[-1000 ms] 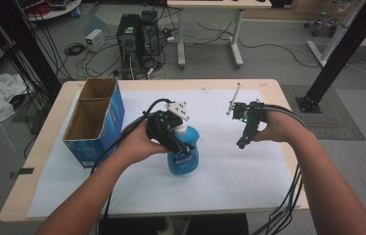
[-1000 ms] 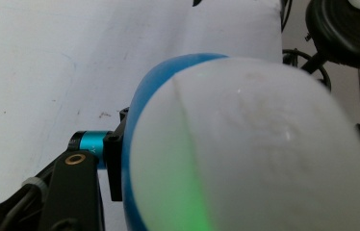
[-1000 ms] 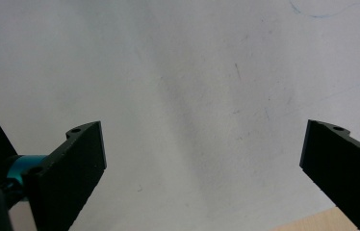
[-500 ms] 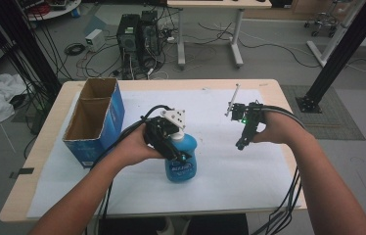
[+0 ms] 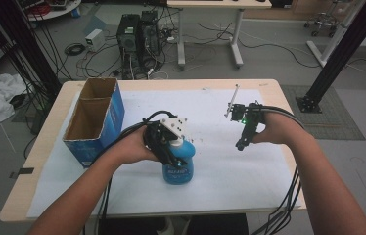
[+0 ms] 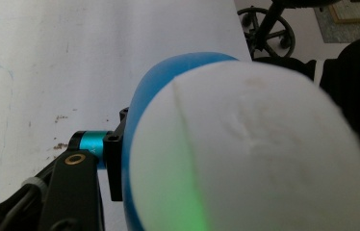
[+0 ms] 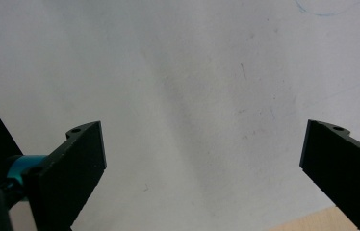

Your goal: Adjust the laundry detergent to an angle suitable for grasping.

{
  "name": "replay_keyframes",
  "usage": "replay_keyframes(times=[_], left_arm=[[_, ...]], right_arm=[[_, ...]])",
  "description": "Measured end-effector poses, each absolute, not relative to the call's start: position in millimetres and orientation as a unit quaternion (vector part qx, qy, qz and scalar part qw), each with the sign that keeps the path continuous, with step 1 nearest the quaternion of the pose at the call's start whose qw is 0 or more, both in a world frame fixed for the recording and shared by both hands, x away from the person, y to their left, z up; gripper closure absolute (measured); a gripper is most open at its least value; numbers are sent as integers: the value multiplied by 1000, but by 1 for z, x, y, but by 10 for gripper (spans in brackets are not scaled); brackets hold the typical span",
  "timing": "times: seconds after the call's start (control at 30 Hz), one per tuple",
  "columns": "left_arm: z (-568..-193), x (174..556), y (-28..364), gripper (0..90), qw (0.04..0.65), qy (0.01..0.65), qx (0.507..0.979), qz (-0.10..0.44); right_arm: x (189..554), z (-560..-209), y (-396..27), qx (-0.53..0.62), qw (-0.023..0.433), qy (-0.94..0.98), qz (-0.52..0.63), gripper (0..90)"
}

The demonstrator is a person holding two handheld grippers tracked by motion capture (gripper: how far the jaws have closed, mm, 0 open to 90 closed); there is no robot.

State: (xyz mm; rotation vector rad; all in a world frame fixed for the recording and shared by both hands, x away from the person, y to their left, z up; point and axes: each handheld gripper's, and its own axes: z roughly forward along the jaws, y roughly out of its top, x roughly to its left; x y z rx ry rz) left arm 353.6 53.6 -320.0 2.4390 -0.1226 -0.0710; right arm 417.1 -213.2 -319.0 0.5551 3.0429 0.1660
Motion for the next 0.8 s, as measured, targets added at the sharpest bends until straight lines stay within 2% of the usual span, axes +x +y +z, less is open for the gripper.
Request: replay_keyframes(times=[0.17, 0.8], left_arm=[[-322, 352, 55, 389, 346, -91, 934, -16], [-323, 348, 54, 388, 342, -161, 926, -14]], right_arm=[[418, -321, -212, 179, 19, 982, 52, 12], [419, -323, -210, 174, 19, 983, 51, 12]])
